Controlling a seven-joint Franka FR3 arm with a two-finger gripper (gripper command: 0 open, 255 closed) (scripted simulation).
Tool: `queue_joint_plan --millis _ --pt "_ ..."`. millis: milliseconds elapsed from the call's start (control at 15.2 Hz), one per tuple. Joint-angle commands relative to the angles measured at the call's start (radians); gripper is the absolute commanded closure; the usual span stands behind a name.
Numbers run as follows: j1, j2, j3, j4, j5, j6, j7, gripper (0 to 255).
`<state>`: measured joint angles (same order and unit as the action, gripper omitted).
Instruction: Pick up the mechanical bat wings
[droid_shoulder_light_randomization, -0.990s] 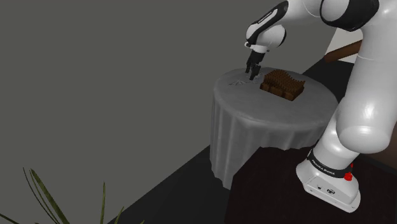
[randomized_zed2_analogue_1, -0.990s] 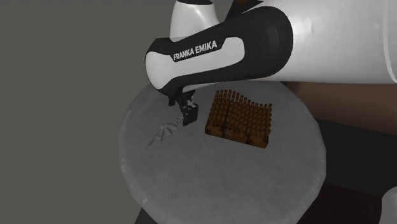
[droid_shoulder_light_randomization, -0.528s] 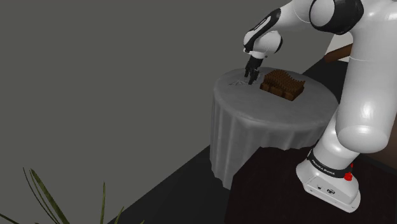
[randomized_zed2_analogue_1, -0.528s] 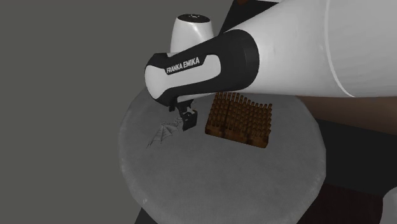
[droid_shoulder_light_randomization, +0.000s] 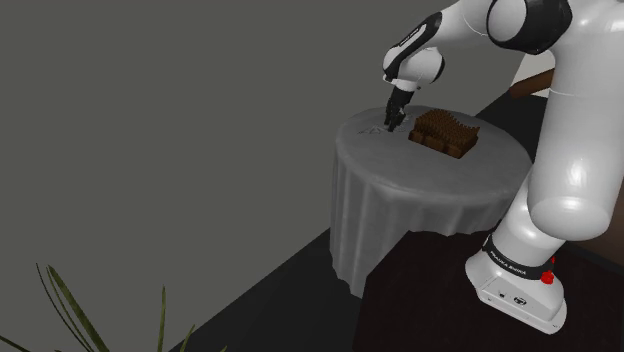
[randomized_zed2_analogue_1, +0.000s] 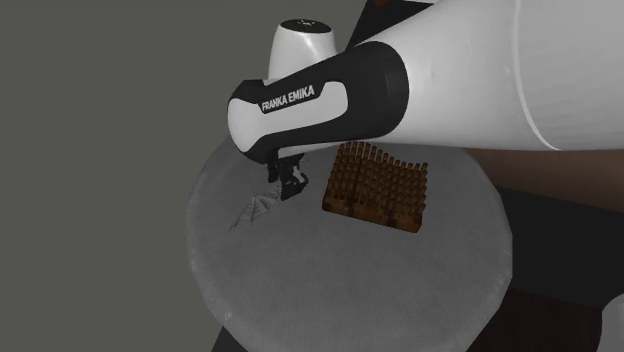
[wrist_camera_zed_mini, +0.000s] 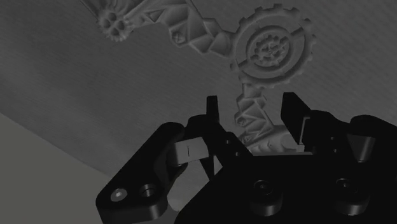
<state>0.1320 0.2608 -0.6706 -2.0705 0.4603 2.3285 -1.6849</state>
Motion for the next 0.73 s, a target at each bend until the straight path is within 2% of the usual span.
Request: queue_joint_plan --millis 0,660 --pt "-0.002 0.014 0.002 -0.002 0.002 0.003 -0.002 255" --pt "0.030 -0.077 -0.032 0.029 -0.098 -0.086 0.079 255"
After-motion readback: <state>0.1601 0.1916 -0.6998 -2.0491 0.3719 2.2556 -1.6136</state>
